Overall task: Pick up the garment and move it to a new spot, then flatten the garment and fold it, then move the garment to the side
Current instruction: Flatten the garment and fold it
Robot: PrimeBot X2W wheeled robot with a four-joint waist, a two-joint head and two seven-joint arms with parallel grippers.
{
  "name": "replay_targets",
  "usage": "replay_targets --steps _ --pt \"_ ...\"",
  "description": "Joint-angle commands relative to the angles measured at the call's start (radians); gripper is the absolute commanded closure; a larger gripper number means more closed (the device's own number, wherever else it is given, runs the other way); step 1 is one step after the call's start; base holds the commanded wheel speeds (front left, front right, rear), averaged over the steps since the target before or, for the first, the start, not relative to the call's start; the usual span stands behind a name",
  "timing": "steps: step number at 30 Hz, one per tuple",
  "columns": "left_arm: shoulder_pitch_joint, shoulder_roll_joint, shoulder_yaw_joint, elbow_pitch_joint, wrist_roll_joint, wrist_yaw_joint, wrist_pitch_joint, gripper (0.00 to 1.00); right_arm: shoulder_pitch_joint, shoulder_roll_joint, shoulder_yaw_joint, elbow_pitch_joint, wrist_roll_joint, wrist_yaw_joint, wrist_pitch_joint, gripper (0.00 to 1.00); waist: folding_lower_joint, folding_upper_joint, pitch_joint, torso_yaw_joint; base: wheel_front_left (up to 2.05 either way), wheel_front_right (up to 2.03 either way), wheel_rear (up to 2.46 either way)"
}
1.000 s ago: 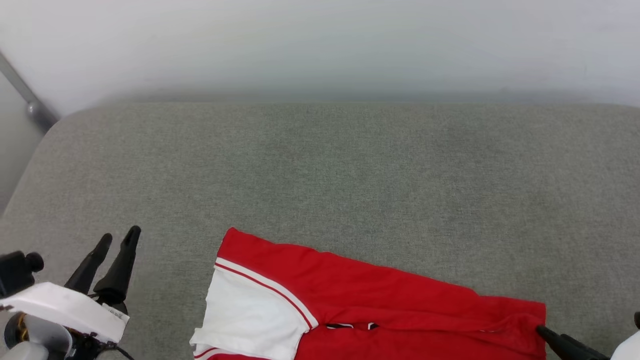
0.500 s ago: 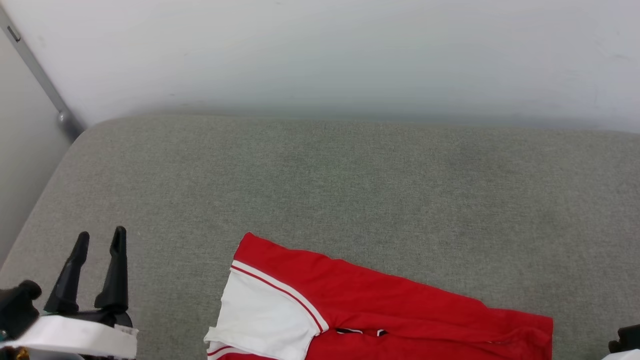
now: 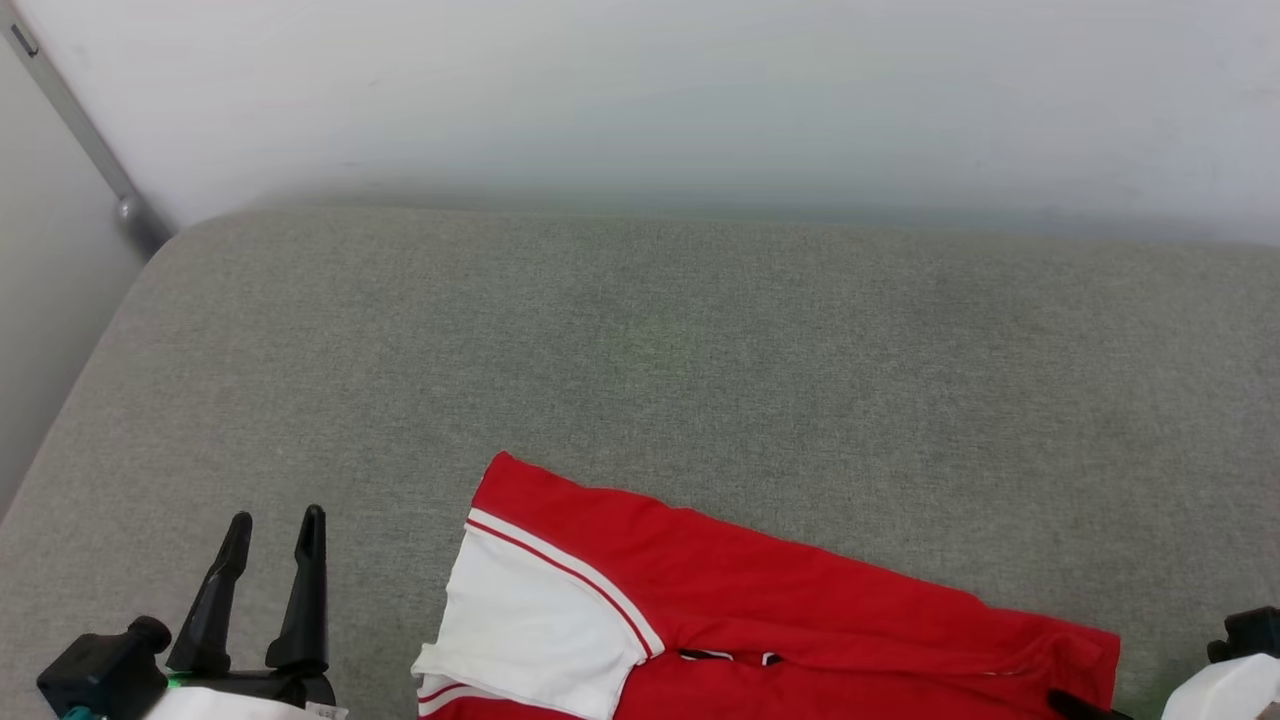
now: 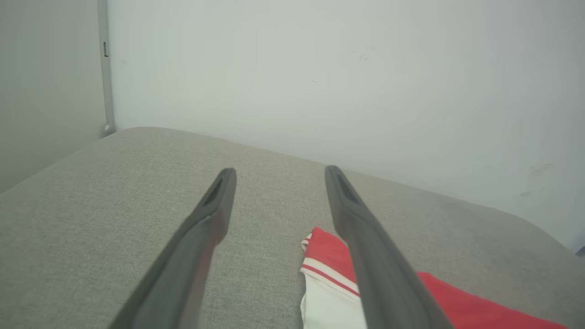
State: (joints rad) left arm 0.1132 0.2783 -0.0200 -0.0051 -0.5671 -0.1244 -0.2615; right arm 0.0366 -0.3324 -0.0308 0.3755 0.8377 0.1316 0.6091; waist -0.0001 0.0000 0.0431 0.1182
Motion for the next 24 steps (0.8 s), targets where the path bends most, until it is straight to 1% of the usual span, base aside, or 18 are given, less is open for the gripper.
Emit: replay_targets --steps 1,4,5,7,8,9,10,11,12,14,18,21,24 --pt "-0.017 0.0 0.002 0.011 0.008 -0.004 -0.004 0.0 -0.006 0.028 0.046 0.037 0.006 -0.002 0.01 0.0 0.0001 0.0 0.008 0.003 0.0 0.0 0.0" --pt "-0.022 -0.001 0.002 0.027 0.008 -0.006 -0.004 0.0 -0.013 0.049 0.096 0.055 0.023 -0.001 0.01 0.0 0.0001 0.0 0.015 0.005 0.0 0.0 0.0" --pt "-0.025 0.001 -0.001 0.03 0.007 -0.006 -0.004 0.0 -0.015 0.052 0.114 0.061 0.025 -0.001 0.008 0.05 0.0001 0.0 0.017 0.006 0.0 0.0 0.0" --pt "-0.032 0.006 -0.011 0.035 -0.001 -0.007 -0.004 0.0 -0.014 0.052 0.155 0.08 0.027 0.0 0.017 0.48 0.0001 0.0 0.021 0.008 0.0 0.0 0.0" --pt "-0.032 0.006 -0.011 0.035 -0.001 -0.007 -0.004 0.0 -0.014 0.052 0.155 0.08 0.027 0.0 0.017 0.48 0.0001 0.0 0.021 0.008 0.0 0.0 0.0" --pt "-0.035 0.008 -0.016 0.038 -0.003 -0.007 -0.004 0.0 -0.014 0.05 0.173 0.08 0.03 0.0 0.013 0.53 0.0001 0.0 0.023 0.01 0.0 0.0 0.0" --pt "-0.039 0.01 -0.019 0.04 -0.008 -0.007 -0.004 0.0 -0.019 0.049 0.181 0.078 0.035 0.0 -0.005 0.66 0.0001 0.0 0.025 0.012 0.0 0.0 0.0" --pt "-0.042 0.011 -0.021 0.04 -0.011 -0.007 -0.004 0.0 -0.023 0.043 0.194 0.082 0.042 0.0 -0.009 0.96 0.0001 0.0 0.026 0.012 0.0 0.0 0.0" --pt "-0.043 0.012 -0.023 0.041 -0.012 -0.007 -0.004 0.0 -0.023 0.034 0.208 0.085 0.041 0.0 -0.012 1.0 0.0001 0.0 0.027 0.013 0.0 0.0 0.0" --pt "-0.043 0.013 -0.028 0.041 -0.016 -0.007 -0.004 0.0 -0.028 0.02 0.22 0.088 0.057 0.0 -0.026 1.0 0.0001 0.0 0.028 0.014 0.0 0.0 0.0" --pt "-0.049 0.009 -0.031 0.05 -0.034 -0.007 -0.004 0.0 -0.038 -0.035 0.232 0.076 0.094 -0.002 -0.033 1.0 0.0001 0.0 0.028 0.009 0.0 0.0 0.0" --pt "-0.054 0.013 -0.035 0.055 -0.029 -0.006 -0.004 0.0 -0.05 -0.07 0.2 0.07 0.138 -0.002 -0.053 1.0 0.0001 0.0 0.023 0.005 0.0 0.0 0.0" --pt "-0.057 0.013 -0.038 0.06 -0.023 -0.006 -0.004 0.0 -0.056 -0.126 0.155 0.066 0.166 -0.003 -0.068 1.0 0.0001 0.0 0.017 0.0 0.0 0.0 0.0"
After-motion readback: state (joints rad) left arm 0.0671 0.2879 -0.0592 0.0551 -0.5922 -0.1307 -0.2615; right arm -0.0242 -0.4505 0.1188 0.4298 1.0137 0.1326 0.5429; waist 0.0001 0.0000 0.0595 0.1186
